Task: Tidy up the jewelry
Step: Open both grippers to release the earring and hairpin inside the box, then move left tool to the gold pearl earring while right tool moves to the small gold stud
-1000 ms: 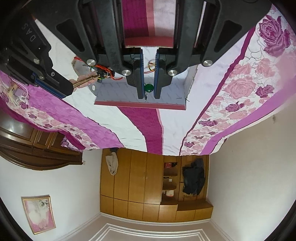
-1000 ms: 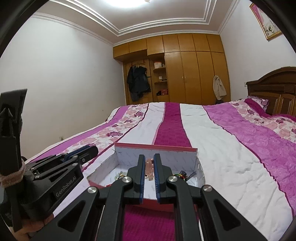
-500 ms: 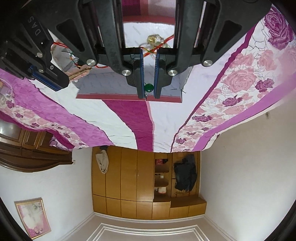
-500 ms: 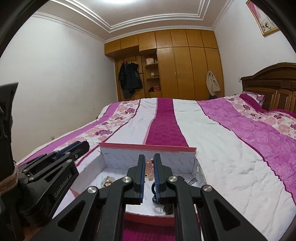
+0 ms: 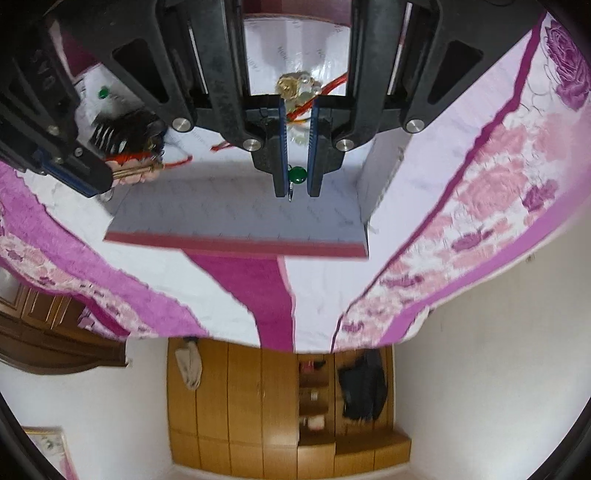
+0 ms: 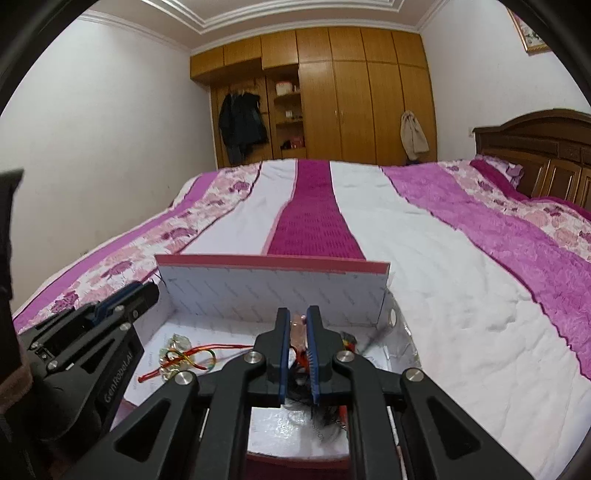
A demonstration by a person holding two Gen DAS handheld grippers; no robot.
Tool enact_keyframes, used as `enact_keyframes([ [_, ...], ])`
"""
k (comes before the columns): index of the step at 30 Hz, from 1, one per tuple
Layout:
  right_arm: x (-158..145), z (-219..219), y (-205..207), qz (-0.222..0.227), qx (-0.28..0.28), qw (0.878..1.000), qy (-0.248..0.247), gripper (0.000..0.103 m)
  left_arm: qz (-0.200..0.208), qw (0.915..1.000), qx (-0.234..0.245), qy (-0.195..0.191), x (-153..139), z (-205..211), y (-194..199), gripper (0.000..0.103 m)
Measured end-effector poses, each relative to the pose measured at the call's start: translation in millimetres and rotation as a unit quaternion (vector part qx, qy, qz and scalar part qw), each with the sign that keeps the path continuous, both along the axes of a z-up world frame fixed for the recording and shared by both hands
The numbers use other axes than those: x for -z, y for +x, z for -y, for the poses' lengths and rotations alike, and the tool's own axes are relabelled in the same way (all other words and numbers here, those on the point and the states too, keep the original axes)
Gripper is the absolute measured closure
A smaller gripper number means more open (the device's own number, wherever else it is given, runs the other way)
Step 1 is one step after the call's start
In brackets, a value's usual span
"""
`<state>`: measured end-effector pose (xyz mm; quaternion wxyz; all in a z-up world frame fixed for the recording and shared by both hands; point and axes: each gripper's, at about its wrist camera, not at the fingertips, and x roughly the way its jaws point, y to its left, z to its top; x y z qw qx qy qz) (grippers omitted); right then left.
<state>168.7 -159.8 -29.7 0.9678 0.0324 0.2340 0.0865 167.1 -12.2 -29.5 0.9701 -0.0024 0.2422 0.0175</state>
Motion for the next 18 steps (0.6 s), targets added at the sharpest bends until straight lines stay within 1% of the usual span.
enact_keyframes([
  [3,8,-1,7,-0.016,-0.001,1.0,-0.005,0.092,-0.036,0.9993,0.002,-0.008,10,-3,9,0.101],
  [6,16,-3,11,-0.033,-0.003,0.999,-0.005,0.092,-0.056,0.9982,0.004,-0.017,16,-6,15,0.101],
  [8,22,-3,14,-0.046,-0.005,0.999,-0.001,0.092,-0.066,0.9976,0.001,-0.019,18,-7,16,0.097],
  [9,23,-2,16,-0.052,-0.006,0.999,0.004,0.092,-0.071,0.9973,-0.001,-0.021,19,-6,17,0.087],
  [10,25,-1,17,-0.059,-0.007,0.998,0.009,0.092,-0.075,0.997,-0.003,-0.022,20,-6,18,0.072],
  [11,27,0,18,-0.065,-0.008,0.998,0.014,0.092,-0.078,0.9967,-0.006,-0.024,20,-7,19,0.063],
  [12,28,1,19,-0.071,-0.007,0.997,0.015,0.091,-0.078,0.9966,-0.006,-0.025,20,-8,20,0.06],
  [14,28,1,20,-0.074,-0.008,0.997,0.016,0.084,-0.079,0.9966,-0.001,-0.024,20,-6,19,0.058],
  [15,28,0,20,-0.076,-0.012,0.997,0.015,0.074,-0.083,0.9963,0.002,-0.022,20,-5,19,0.056],
  [16,27,-1,20,-0.077,-0.014,0.997,0.015,0.061,-0.086,0.9961,0.004,-0.019,20,-4,19,0.055],
  [18,27,0,20,-0.082,-0.022,0.996,0.019,0.051,-0.092,0.9956,0.007,-0.016,20,-3,19,0.054],
])
